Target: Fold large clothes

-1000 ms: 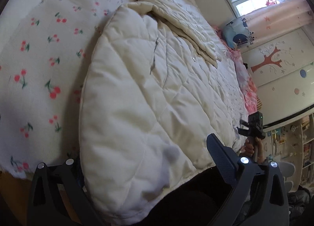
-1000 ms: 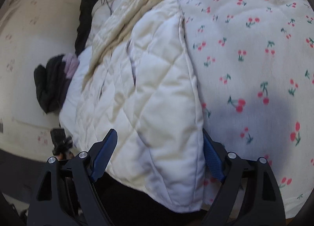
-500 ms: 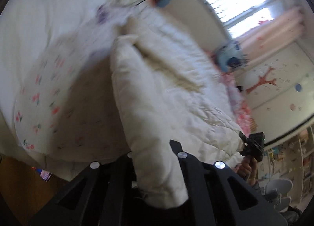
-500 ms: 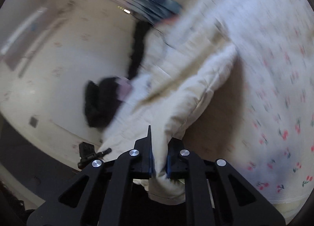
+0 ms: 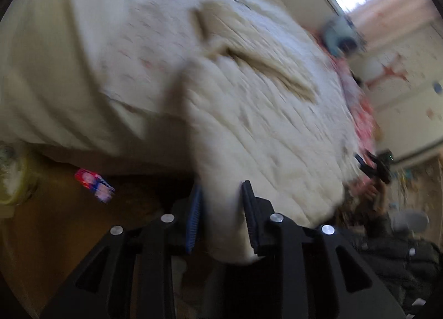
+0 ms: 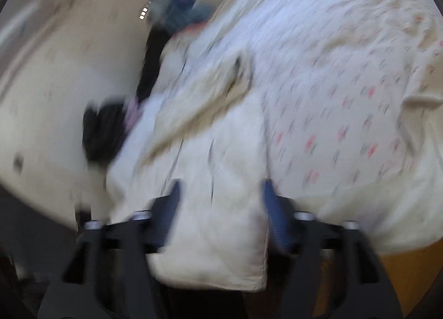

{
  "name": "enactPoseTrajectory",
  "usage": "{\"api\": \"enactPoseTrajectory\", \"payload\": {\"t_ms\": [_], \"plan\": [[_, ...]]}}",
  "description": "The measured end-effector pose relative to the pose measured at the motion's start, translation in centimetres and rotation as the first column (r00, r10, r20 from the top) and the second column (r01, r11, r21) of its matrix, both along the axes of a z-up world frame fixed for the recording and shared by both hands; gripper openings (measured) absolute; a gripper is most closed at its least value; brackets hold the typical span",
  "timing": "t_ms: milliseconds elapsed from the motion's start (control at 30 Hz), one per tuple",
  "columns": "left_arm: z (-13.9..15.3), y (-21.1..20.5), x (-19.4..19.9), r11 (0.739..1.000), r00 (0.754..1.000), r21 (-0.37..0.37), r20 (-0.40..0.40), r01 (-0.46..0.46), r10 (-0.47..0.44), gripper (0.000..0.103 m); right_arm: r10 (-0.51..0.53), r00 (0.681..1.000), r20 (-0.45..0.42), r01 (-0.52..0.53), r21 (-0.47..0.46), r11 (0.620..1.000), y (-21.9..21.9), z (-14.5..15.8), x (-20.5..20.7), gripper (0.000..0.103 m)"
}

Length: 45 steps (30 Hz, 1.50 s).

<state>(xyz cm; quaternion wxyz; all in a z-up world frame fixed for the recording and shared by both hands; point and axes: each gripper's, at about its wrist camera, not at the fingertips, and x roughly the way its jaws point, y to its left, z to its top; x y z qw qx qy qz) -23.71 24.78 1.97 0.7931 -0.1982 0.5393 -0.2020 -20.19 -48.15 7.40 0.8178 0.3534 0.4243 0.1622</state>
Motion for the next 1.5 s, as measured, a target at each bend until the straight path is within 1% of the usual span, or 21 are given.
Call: {"api": "enactPoseTrajectory", "payload": {"t_ms": [67,100,200,233,333,400,467,567,700,800,900,933,967,1033,1067,1167,1233,1300,1333,1400,1500], "plan": [[1.9,0.2,2.5,0.998,0.997,0.042,0.069,-0.04,0.037,0.044,-0.005,0.999,0.047,0.005,0.002,1.0,0.7,0.6,4.4,0.084],[3.1,-0.7,4.6,0.997,0.993,0.066,0.109,-0.04,0.033,0.052,0.01,0.999,0.044,-0.009,-0.011,1.0,1.6,0.4,7.4,0.084],[5.1,-4.4,9.9,0.997,0.976,0.071,0.217,-0.006,-0.009,0.063,0.032,0.999,0.026,-0.03,-0.078,0.997,4.8,-1.3,15.5,0.084],[5.2,-5.8,11.9,0.998,0.97,0.054,0.243,0.013,-0.026,0.069,0.019,1.0,0.016,-0.017,-0.108,0.994,5.9,-2.2,17.9,0.084],[3.6,-10.2,18.0,0.999,0.959,0.032,0.283,0.019,-0.027,0.07,-0.068,0.997,-0.027,0.059,-0.241,0.969,8.3,-6.1,25.0,0.081],[1.7,-12.5,21.5,1.0,0.96,0.004,0.28,0.002,-0.003,0.07,-0.073,0.995,-0.065,0.05,-0.3,0.953,9.9,-8.1,27.9,0.042],[0.0,-13.5,24.4,1.0,0.967,-0.008,0.253,-0.023,0.025,0.07,-0.08,0.995,-0.066,0.05,-0.375,0.926,11.7,-9.2,29.3,0.019],[-0.8,-14.3,26.3,0.997,0.963,-0.062,0.259,-0.054,0.069,0.07,-0.031,0.997,0.071,0.06,-0.466,0.883,13.3,-5.7,28.2,0.01],[0.7,-16.5,27.3,0.995,0.927,-0.085,0.367,-0.051,0.079,0.073,-0.033,0.962,0.272,0.164,-0.477,0.863,13.4,0.2,25.9,0.008],[-1.0,-18.0,29.4,0.997,0.935,-0.059,0.347,-0.053,0.07,0.074,-0.114,0.965,0.237,0.215,-0.463,0.86,11.0,-1.1,26.9,0.008],[-5.3,-18.7,31.9,0.998,0.973,0.019,0.222,-0.063,0.057,0.074,-0.098,0.995,-0.027,0.07,-0.519,0.852,10.2,-8.5,29.8,0.009],[-6.5,-18.7,32.2,0.998,0.98,0.021,0.192,-0.059,0.054,0.074,-0.084,0.994,-0.075,0.033,-0.516,0.856,10.0,-10.0,30.0,0.009],[-7.5,-18.7,32.3,0.998,0.983,0.017,0.179,-0.054,0.051,0.074,-0.095,0.993,-0.074,0.045,-0.504,0.863,9.6,-10.6,29.5,0.011],[-7.6,-18.7,32.0,0.998,0.979,0.036,0.201,-0.055,0.046,0.074,-0.17,0.985,0.02,0.156,-0.525,0.837,8.9,-8.6,27.9,0.014],[-7.3,-18.8,31.9,0.998,0.977,0.042,0.21,-0.049,0.039,0.076,-0.18,0.975,0.131,0.222,-0.509,0.832,8.9,-6.4,26.7,0.016],[-7.8,-19.2,32.0,0.998,0.977,0.057,0.214,-0.034,0.021,0.081,-0.102,0.956,0.276,0.234,-0.499,0.835,10.8,-3.5,25.6,0.035],[-8.0,-19.9,31.9,0.997,0.974,0.076,0.227,-0.025,0.007,0.087,-0.019,0.973,0.23,0.143,-0.537,0.831,12.8,-4.2,26.9,0.036],[-7.9,-20.4,31.9,0.994,0.973,0.106,0.233,-0.013,-0.012,0.087,0.038,0.997,-0.072,-0.071,-0.546,0.835,13.8,-9.9,30.4,0.036],[-7.5,-20.2,31.7,0.995,0.974,0.1,0.226,0.001,-0.024,0.087,0.039,0.996,-0.086,-0.078,-0.517,0.853,13.1,-11.1,30.6,0.037],[-5.7,-18.4,30.2,0.999,0.979,0.052,0.204,0.014,-0.025,0.087,0.011,0.996,-0.088,-0.051,-0.47,0.881,12.1,-9.7,29.4,0.037],[-2.1,-13.1,24.9,0.999,0.963,0.021,0.265,0.048,-0.052,0.087,0.068,0.997,-0.046,-0.081,-0.415,0.906,10.2,-5.7,24.6,0.061]]}}
